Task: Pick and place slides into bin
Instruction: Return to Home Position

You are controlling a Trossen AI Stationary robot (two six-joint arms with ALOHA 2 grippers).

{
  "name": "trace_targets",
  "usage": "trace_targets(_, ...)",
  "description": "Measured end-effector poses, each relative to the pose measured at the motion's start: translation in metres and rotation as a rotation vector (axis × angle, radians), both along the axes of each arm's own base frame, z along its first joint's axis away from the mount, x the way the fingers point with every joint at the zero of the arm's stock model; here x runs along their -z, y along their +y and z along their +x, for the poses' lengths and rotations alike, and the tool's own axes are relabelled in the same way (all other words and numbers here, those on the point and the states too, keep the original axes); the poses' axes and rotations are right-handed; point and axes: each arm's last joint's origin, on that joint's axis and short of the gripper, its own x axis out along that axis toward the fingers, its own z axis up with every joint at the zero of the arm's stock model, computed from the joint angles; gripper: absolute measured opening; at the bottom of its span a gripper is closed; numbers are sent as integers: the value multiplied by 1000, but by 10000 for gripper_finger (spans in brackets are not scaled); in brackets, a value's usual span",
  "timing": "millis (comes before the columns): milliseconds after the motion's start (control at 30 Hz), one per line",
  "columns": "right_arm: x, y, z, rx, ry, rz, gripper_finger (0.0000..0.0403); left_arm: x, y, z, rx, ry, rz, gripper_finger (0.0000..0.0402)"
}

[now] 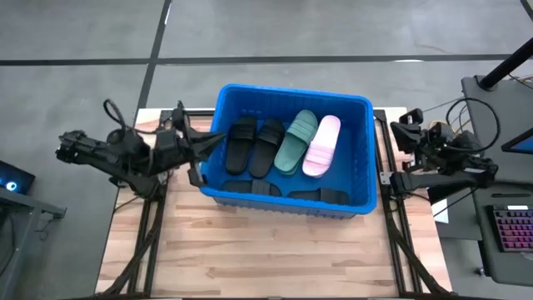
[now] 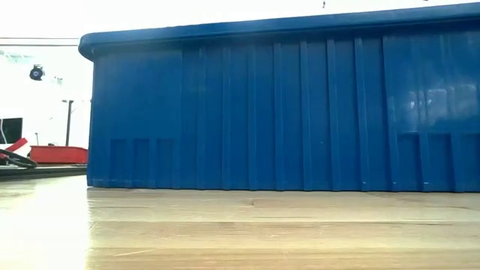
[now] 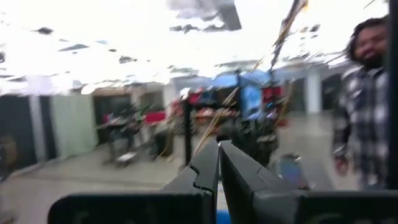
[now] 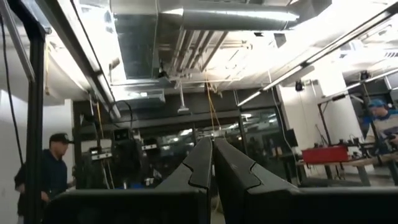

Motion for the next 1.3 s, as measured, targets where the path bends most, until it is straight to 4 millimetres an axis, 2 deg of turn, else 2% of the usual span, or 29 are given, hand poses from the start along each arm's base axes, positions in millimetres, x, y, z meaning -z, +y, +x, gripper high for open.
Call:
trace_targets(267,7,-1,-12,5,29,-11,8,5,20,22,140,-34,9,0)
trace_targets(500,14,-2,-31,27,40,-43,9,15,36,53,130,-53,13,0)
trace_targets(633,18,-1,-24,0,82,-40,8,18,39,60,123,-51,18,0)
trace_targets(867,37,0,-12,-84,90,47,8,15,40,55,120,-63,19,0)
trace_targets(1033,59,5,10,-196,-17,39,8,14,40,52,119,-61,20,0)
trace_targets(1300,102,6,23,-189,-170,5,8,14,40,47,118,-33,20,0)
